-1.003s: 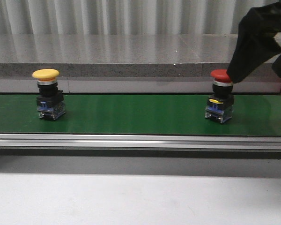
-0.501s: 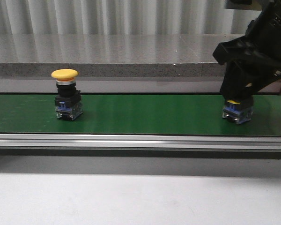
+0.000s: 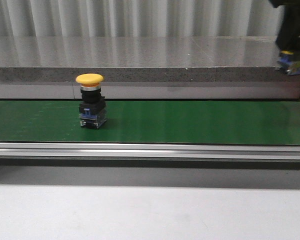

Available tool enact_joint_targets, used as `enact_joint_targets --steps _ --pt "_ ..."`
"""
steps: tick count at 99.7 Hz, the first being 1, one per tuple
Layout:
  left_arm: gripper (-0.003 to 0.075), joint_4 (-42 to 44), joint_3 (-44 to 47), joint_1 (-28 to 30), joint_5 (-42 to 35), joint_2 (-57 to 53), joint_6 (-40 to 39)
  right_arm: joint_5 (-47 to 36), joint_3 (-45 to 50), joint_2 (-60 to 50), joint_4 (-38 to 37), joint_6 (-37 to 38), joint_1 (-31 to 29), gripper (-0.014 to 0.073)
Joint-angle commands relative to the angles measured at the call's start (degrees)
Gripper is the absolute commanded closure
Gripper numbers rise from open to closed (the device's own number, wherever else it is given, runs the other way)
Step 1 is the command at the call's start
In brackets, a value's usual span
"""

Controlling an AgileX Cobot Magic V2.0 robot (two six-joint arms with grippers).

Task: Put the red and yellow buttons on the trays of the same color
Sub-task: 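Grasp the red button with the right gripper and lift it off the belt, then lower the red button into the red tray and open the right gripper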

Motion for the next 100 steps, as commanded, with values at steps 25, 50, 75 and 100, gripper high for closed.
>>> enact_joint_targets --steps 25,50,75,100 --pt "0.0739 0.2 -1.58 -0.46 -4.3 0.36 -0.05 -3.75 -16.44 10.54 -0.97 -0.64 -16.06 0.0431" --pt "0.0739 0.2 -1.58 -0.46 -4.3 0.36 -0.05 -1.57 -27.29 21.8 -1.12 -0.64 -19.74 0.0431" --pt "0.0739 0.2 -1.58 -0.46 -4.3 0.36 -0.05 -0.8 -32.32 28.51 -1.63 -0.64 -20.54 0.0431" --pt "0.0739 0.2 -1.58 -0.46 -4.3 0.36 -0.05 -1.41 -33.77 32.68 -1.77 -0.64 -20.54 0.043"
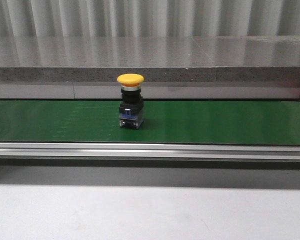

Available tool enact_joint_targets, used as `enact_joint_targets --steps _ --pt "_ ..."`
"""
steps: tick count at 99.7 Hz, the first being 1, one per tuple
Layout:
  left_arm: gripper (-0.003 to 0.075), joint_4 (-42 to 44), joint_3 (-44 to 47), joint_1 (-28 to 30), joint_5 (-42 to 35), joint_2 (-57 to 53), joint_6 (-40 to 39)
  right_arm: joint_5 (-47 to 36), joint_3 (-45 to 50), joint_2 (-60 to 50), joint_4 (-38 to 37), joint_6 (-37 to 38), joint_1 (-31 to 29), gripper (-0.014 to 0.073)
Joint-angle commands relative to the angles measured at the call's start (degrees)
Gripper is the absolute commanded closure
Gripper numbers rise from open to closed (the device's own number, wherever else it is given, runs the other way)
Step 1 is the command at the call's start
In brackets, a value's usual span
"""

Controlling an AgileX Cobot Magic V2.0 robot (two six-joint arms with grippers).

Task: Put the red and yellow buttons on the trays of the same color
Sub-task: 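Lower the red button into the red tray and open the right gripper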

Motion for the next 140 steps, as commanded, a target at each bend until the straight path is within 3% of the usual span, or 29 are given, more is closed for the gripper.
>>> enact_joint_targets --steps 1,29,36,48,58,78,98,119,140 --pt "0.0739 0.2 -1.58 -0.46 -4.28 0.36 -0.05 -2.97 -2.12 -2.5 -0.17 -0.64 -0.3 0.043" --pt "0.0739 0.2 -1.58 -0.46 -4.28 0.36 -0.05 -3.04 -2.12 -0.23 -0.4 -0.68 -0.3 0.0394" --pt "0.0739 0.2 -1.58 -0.46 -4.28 0.36 -0.05 -3.0 -2.12 -0.29 -0.4 -0.68 -0.3 0.031" --pt "0.0739 0.2 -1.58 -0.46 -4.28 0.36 -0.05 -1.35 -3.81 -0.46 -0.4 -0.68 -0.3 0.0092" --pt "0.0739 0.2 -1.58 -0.46 -4.28 0.36 -0.05 1.76 -6.92 -0.46 -0.4 -0.68 -0.3 0.0004" --pt "0.0739 0.2 -1.58 -0.46 -4.28 0.36 -0.05 11.92 -15.37 -1.68 -0.4 -0.68 -0.3 -0.0001" --pt "0.0739 0.2 -1.58 -0.46 -4.28 0.36 -0.05 16.61 -14.35 -9.06 1.56 -2.78 0.71 -0.0001" --pt "0.0739 0.2 -1.58 -0.46 -4.28 0.36 -0.05 19.11 -4.4 -21.11 10.68 -8.84 4.04 -0.0001" --pt "0.0739 0.2 -1.58 -0.46 -4.28 0.36 -0.05 16.32 12.22 -34.87 11.43 -12.57 9.98 -0.0001"
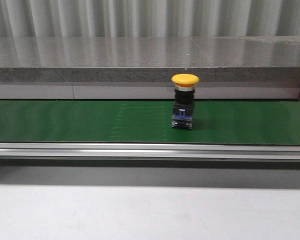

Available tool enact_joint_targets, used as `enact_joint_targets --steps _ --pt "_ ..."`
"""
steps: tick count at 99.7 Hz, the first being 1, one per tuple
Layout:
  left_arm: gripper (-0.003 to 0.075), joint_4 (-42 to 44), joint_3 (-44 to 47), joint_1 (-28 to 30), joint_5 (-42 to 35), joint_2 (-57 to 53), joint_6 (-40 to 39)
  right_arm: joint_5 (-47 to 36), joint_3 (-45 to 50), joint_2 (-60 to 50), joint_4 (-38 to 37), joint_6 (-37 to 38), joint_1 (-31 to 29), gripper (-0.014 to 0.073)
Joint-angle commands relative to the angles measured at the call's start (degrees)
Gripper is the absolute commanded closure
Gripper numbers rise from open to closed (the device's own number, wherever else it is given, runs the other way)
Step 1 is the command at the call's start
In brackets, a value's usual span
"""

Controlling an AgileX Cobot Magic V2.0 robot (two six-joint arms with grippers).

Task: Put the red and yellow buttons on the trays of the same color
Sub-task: 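Lower the red button into the red tray and open the right gripper, then grasp the yellow button at the belt end with the right gripper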

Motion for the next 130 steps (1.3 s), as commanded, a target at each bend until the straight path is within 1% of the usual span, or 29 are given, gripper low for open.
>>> enact_joint_targets --steps 1,10,21,31,42,61,79,93,112,119,120,124,127,128,130 --pt "0.0739 0.2 -1.58 -0.46 -4.18 0.36 -0.05 -3.58 6.02 -8.35 1.59 -2.2 1.98 -0.0001" --pt "0.0739 0.2 -1.58 -0.46 -4.18 0.36 -0.05 -4.68 13.04 -13.82 1.59 -3.61 4.3 -0.0001" --pt "0.0739 0.2 -1.58 -0.46 -4.18 0.36 -0.05 -4.01 19.58 -18.93 1.59 -5.81 7.06 -0.0001" --pt "0.0739 0.2 -1.58 -0.46 -4.18 0.36 -0.05 -2.55 24.64 -21.48 1.59 -7.8 9.89 -0.0001" --pt "0.0739 0.2 -1.58 -0.46 -4.18 0.36 -0.05 -1.85 28.01 -21.77 1.59 -8.55 14.11 -0.0001" --pt "0.0739 0.2 -1.58 -0.46 -4.18 0.36 -0.05 -7.89 29.75 -19.54 1.59 -8.55 20.6 -0.0001" --pt "0.0739 0.2 -1.58 -0.46 -4.18 0.36 -0.05 -12.82 29.75 -14.88 1.48 -8.55 25.02 -0.0001" --pt "0.0739 0.2 -1.58 -0.46 -4.18 0.36 -0.05 -17.39 29.75 -10.83 0.95 -8.55 26.43 -0.0001" --pt "0.0739 0.2 -1.58 -0.46 -4.18 0.36 -0.05 -22.0 29.75 -6.75 0.95 -8.55 26.43 0.0006" --pt "0.0739 0.2 -1.58 -0.46 -4.18 0.36 -0.05 -22.44 29.75 -5.86 0.95 -8.55 26.43 0.0047" --pt "0.0739 0.2 -1.58 -0.46 -4.18 0.36 -0.05 -22.52 29.75 -5.75 0.95 -8.55 26.43 0.0071" --pt "0.0739 0.2 -1.58 -0.46 -4.18 0.36 -0.05 -22.7 29.75 -5.51 0.95 -8.55 26.43 0.0123" --pt "0.0739 0.2 -1.58 -0.46 -4.18 0.36 -0.05 -22.86 29.75 -5.51 0.95 -8.55 26.43 0.0184" --pt "0.0739 0.2 -1.58 -0.46 -4.18 0.36 -0.05 -22.87 29.75 -5.51 0.95 -8.55 26.43 0.0184" --pt "0.0739 0.2 -1.58 -0.46 -4.18 0.36 -0.05 -22.91 29.75 -5.51 0.95 -8.55 26.43 0.0238"
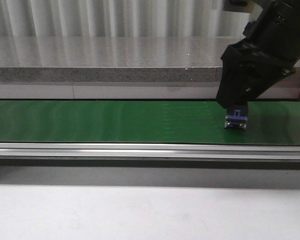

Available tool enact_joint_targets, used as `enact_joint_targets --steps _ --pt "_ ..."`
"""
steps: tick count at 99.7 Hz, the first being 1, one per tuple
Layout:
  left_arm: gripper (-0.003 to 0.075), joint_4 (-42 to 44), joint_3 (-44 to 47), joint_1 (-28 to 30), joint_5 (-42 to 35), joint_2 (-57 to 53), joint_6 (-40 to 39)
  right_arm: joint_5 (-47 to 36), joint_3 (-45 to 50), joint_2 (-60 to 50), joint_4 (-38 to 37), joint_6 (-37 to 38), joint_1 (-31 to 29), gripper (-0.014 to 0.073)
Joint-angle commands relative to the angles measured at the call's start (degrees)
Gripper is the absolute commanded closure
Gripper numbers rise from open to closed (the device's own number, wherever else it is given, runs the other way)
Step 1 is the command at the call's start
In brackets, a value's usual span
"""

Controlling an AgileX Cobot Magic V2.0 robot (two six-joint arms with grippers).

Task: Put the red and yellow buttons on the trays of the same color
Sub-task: 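Grasp the yellow button at the belt end with the right gripper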

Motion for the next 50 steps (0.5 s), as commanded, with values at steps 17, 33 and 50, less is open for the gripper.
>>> enact_joint_targets --steps 17,33,50 --pt "0.0739 0.2 -1.58 -0.46 -4.18 0.36 -0.05 -1.4 -1.54 -2.49 0.83 -0.23 0.13 0.0447" --pt "0.0739 0.2 -1.58 -0.46 -4.18 0.36 -0.05 2.77 -1.54 -6.98 -3.45 4.16 -1.27 0.0447" --pt "0.0739 0.2 -1.58 -0.46 -4.18 0.36 -0.05 7.71 0.02 -15.89 -11.69 17.73 -6.15 0.0447"
